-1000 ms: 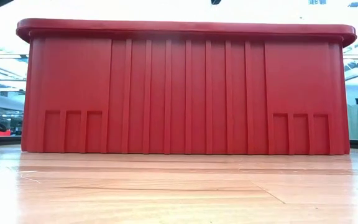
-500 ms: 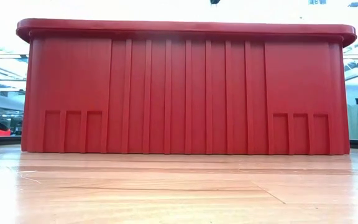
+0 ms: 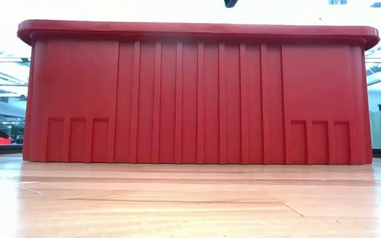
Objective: Pick and place slides into bin
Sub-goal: Put the black slide into the red container
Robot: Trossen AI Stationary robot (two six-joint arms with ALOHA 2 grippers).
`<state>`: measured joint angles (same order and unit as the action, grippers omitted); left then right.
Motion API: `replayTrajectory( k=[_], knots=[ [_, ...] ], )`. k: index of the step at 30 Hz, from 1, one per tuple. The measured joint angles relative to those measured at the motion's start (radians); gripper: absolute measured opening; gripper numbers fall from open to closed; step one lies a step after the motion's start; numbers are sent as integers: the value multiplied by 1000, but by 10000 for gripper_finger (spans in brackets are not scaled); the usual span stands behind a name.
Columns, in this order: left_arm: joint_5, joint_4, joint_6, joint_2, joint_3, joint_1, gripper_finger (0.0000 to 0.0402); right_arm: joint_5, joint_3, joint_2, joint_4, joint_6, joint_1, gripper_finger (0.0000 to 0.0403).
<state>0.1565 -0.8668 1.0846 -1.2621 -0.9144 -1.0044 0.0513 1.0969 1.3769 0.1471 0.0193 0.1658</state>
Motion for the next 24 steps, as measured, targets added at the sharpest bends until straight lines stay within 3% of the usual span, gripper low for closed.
replayTrajectory(
  k=[7,14,24],
  knots=[
    [-73,40,98,-1,110,-17,237,-1,0,0,-2,-1,6,208],
    [-137,367,79,-1,226,-25,237,-2,0,0,-2,-1,6,208],
    [-170,607,114,1,377,-25,236,-2,0,0,-2,2,6,208]
  ],
)
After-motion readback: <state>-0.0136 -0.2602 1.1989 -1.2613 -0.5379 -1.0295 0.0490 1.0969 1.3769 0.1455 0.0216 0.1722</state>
